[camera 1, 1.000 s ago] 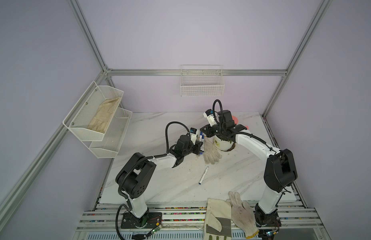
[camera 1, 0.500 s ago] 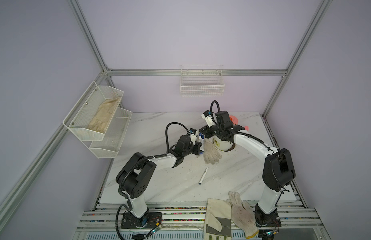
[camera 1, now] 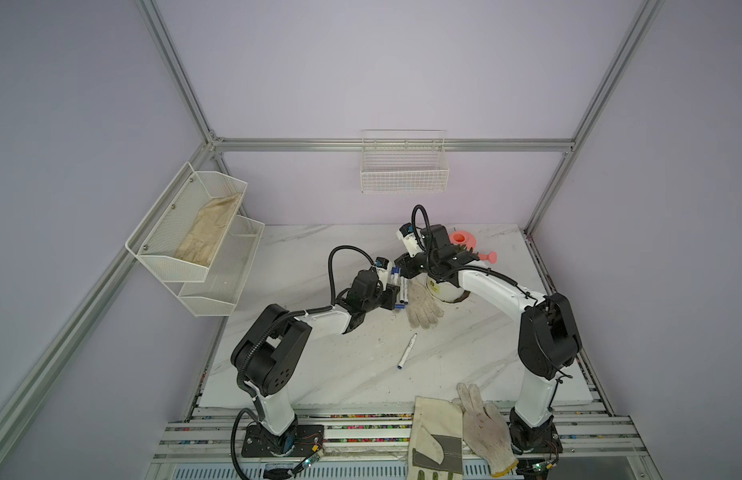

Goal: Insert the pens into the pen caps

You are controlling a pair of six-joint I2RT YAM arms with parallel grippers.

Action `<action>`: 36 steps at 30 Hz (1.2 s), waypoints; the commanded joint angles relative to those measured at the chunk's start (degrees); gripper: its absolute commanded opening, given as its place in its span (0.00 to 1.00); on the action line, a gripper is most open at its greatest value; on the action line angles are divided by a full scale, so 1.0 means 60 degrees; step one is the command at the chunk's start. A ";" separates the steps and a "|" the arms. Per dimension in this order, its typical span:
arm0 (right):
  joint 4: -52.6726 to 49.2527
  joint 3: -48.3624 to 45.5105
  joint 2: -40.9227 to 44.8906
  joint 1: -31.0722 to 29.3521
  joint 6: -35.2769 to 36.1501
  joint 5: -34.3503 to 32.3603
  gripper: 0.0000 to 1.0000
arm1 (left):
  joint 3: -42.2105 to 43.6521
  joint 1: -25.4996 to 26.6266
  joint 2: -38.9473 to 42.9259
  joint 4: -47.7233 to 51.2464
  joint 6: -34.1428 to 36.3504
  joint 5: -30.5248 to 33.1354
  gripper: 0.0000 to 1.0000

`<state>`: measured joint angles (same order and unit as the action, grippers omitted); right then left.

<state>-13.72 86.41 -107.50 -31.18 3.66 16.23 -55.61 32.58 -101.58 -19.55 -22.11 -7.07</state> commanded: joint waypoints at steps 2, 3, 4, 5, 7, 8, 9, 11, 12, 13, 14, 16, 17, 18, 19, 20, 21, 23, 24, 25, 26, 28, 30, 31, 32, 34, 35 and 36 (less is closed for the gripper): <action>-0.4008 -0.0809 -0.0930 -0.0325 0.0651 -0.0482 0.00 | -0.1201 -0.0896 0.0578 -0.4276 -0.0144 0.1343 0.00; -0.4052 -0.0783 -0.0989 -0.0351 0.0673 -0.0515 0.00 | -0.1350 -0.0903 0.0522 -0.4232 0.0046 0.1174 0.00; -0.4069 -0.0767 -0.1030 -0.0368 0.0684 -0.0509 0.00 | -0.1505 -0.0890 0.0475 -0.4164 0.0228 0.1001 0.00; -0.4101 -0.0743 -0.1073 -0.0383 0.0711 -0.0505 0.00 | -0.1660 -0.0871 0.0426 -0.4077 0.0415 0.0854 0.00; -0.4121 -0.0699 -0.1125 -0.0400 0.0725 -0.0548 0.00 | -0.1879 -0.0808 0.0350 -0.4008 0.0578 0.0786 0.00; -0.4084 -0.0684 -0.1119 -0.0399 0.0711 -0.0542 0.00 | -0.1966 -0.0804 0.0318 -0.3967 0.0566 0.0709 0.00; -0.4017 -0.0636 -0.1050 -0.0388 0.0662 -0.0540 0.00 | -0.2041 -0.0789 0.0258 -0.3887 0.0526 0.0582 0.00; -0.3808 -0.0491 -0.0820 -0.0357 0.0574 -0.0370 0.00 | -0.2063 -0.0732 0.0227 -0.3725 0.0468 0.0476 0.00; -0.3580 -0.0438 -0.0617 -0.0320 0.0540 -0.0209 0.00 | -0.2009 -0.0688 0.0202 -0.3711 0.0425 0.0465 0.00; -0.3349 -0.0442 -0.0381 -0.0299 0.0510 -0.0061 0.00 | -0.1937 -0.0644 0.0216 -0.3701 0.0385 0.0455 0.00; -0.3026 -0.0479 -0.0086 -0.0258 0.0490 0.0135 0.00 | -0.1855 -0.0591 0.0219 -0.3678 0.0334 0.0482 0.00; -0.2493 -0.0543 0.0440 -0.0150 0.0461 0.0503 0.00 | -0.1668 -0.0476 0.0231 -0.3624 0.0233 0.0582 0.00; -0.2230 -0.0570 0.0671 -0.0066 0.0394 0.0633 0.00 | -0.1574 -0.0418 0.0245 -0.3591 0.0177 0.0642 0.00; -0.2010 -0.0587 0.0858 0.0027 0.0306 0.0710 0.00 | -0.1458 -0.0339 0.0253 -0.3525 0.0127 0.0774 0.00; -0.1828 -0.0609 0.0986 0.0147 0.0181 0.0723 0.00 | -0.1387 -0.0278 0.0243 -0.3429 0.0100 0.0829 0.00; -0.1614 -0.0628 0.1118 0.0284 0.0006 0.0664 0.00 | -0.1339 -0.0182 0.0185 -0.3227 0.0022 0.0881 0.00; -0.1355 -0.0682 0.1233 0.0443 -0.0239 0.0494 0.00 | -0.1309 -0.0107 0.0121 -0.2993 -0.0102 0.0921 0.00; -0.0799 -0.0908 0.1475 0.0845 -0.0728 0.0375 0.00 | -0.1216 0.0064 -0.0078 -0.2729 -0.0402 0.0876 0.00; -0.0475 -0.1097 0.1650 0.1026 -0.0998 0.0265 0.00 | -0.1150 0.0168 -0.0214 -0.2690 -0.0567 0.0858 0.00; -0.0190 -0.1249 0.1805 0.1197 -0.1232 0.0179 0.00 | -0.1079 0.0267 -0.0312 -0.2678 -0.0729 0.0821 0.00; 0.0174 -0.1466 0.2024 0.1383 -0.1489 0.0085 0.00 | -0.1053 0.0384 -0.0467 -0.2669 -0.0901 0.0794 0.00; 0.0676 -0.1777 0.2392 0.1695 -0.1858 -0.0151 0.00 | -0.1068 0.0541 -0.0751 -0.2645 -0.1259 0.0715 0.00; 0.0889 -0.1932 0.2639 0.1883 -0.1952 -0.0248 0.00 | -0.1116 0.0639 -0.1055 -0.2659 -0.1684 0.0704 0.00; 0.0904 -0.1972 0.2685 0.1907 -0.1957 -0.0331 0.00 | -0.1171 0.0649 -0.1207 -0.2658 -0.1811 0.0639 0.00; 0.0881 -0.1983 0.2711 0.1928 -0.1951 -0.0382 0.00 | -0.1253 0.0649 -0.1381 -0.2612 -0.1994 0.0527 0.00; 0.0865 -0.2027 0.2697 0.1943 -0.2009 -0.0422 0.00 | -0.1584 0.0636 -0.1690 -0.2317 -0.2054 0.0182 0.00; 0.0854 -0.2068 0.2687 0.1947 -0.2038 -0.0411 0.00 | -0.1837 0.0638 -0.1848 -0.1994 -0.2010 -0.0045 0.00; 0.0872 -0.2102 0.2696 0.1951 -0.2061 -0.0391 0.00 | -0.2083 0.0638 -0.1977 -0.1649 -0.1943 -0.0269 0.00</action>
<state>-10.52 74.76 -92.40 -19.20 -6.87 14.72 -63.68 36.73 -112.60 -32.25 -31.99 -4.89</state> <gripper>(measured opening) 0.044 0.120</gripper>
